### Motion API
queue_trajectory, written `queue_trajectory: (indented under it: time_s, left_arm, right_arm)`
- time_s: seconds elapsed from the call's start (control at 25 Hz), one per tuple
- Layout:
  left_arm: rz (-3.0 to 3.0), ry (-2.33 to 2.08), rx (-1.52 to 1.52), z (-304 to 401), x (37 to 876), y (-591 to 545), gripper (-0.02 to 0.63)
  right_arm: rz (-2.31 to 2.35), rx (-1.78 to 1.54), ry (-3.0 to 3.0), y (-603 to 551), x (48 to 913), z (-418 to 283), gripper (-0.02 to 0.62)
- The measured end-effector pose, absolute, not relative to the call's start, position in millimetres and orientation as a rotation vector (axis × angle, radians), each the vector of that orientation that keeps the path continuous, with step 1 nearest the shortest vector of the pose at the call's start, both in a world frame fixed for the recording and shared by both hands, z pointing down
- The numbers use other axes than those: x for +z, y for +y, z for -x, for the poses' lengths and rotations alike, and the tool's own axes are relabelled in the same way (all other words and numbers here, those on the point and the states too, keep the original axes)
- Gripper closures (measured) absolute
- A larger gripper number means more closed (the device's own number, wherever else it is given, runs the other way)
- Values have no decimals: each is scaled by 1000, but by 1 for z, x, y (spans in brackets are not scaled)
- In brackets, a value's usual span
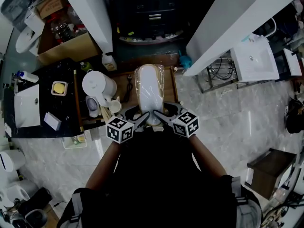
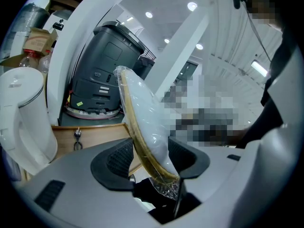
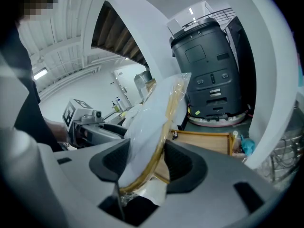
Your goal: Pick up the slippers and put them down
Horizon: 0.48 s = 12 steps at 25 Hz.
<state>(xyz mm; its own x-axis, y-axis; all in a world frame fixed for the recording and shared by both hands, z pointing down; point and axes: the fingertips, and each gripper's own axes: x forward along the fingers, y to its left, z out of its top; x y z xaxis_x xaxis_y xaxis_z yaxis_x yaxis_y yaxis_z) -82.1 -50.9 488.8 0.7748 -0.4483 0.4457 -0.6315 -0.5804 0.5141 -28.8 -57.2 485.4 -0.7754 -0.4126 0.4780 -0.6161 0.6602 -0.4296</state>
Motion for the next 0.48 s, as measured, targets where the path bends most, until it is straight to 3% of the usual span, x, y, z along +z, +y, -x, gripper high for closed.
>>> queue_trajectory:
  time_s: [0.48]
  left_arm:
    - [-2266,-837,372,70,487,-51,371]
  right_arm:
    - [-773,834,-2559,-60,482,17,370]
